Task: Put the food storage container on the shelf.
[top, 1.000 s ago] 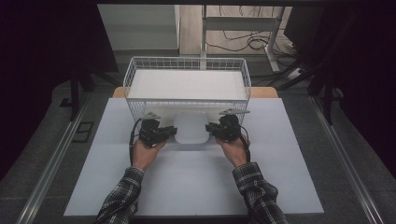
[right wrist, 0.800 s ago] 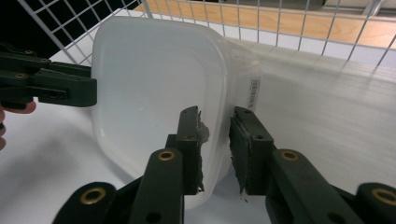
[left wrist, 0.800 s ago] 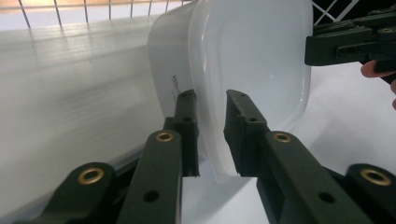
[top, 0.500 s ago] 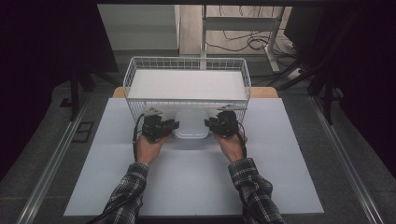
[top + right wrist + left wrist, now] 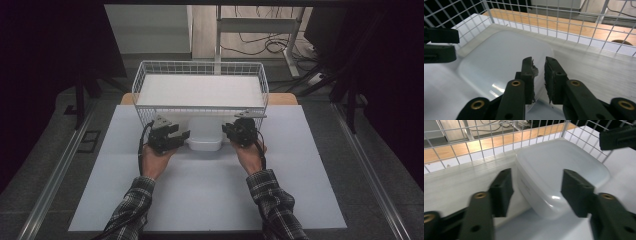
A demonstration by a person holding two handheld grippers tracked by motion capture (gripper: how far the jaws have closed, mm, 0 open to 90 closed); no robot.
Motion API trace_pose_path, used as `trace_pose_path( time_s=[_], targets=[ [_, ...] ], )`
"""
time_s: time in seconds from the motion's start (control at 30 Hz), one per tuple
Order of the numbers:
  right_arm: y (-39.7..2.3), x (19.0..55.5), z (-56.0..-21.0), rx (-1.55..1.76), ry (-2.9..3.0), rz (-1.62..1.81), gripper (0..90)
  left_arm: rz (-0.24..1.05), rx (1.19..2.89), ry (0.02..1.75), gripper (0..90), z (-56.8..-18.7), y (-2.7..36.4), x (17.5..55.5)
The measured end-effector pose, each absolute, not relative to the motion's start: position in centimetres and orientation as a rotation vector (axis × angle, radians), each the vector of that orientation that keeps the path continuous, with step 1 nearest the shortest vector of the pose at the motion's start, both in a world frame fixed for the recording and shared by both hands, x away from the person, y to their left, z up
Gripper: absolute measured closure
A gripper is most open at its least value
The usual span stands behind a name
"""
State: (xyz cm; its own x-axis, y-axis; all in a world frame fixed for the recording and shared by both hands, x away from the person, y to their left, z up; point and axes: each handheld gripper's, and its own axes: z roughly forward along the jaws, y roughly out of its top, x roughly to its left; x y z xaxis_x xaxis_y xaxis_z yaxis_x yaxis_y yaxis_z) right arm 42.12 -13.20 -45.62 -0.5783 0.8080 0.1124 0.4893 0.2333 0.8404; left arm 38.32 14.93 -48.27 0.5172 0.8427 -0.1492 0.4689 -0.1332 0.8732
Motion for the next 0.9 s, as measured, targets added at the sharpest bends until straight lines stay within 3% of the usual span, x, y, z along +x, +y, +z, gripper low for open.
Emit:
trace_pose_path(
  time_s=[0.2, 0.23, 0.4, 0.63, 0.9],
  targets=[
    [-13.4, 40.8, -45.1, 1.158, 2.196, 1.296, 81.0, 0.488, 1.816, 1.03, 27.5, -47.7, 15.7, 35.2],
    [-13.4, 40.2, -45.0, 1.133, 2.208, 1.289, 82.1, 0.486, 1.818, 1.029, 21.2, -47.7, 15.9, 34.6],
    [-13.3, 38.9, -45.0, 1.058, 2.25, 1.268, 83.1, 0.467, 1.795, 1.047, 12.7, -48.4, 16.9, 31.5],
    [-12.8, 37.5, -45.1, 0.965, 2.332, 1.259, 88.4, 0.427, 1.792, 1.063, 8.3, -49.7, 18.0, 28.5],
    [-11.2, 36.5, -46.4, 0.91, 2.394, 1.253, 88.7, 0.477, 1.838, 1.071, 3.3, -50.9, 18.9, 23.7]
  ],
)
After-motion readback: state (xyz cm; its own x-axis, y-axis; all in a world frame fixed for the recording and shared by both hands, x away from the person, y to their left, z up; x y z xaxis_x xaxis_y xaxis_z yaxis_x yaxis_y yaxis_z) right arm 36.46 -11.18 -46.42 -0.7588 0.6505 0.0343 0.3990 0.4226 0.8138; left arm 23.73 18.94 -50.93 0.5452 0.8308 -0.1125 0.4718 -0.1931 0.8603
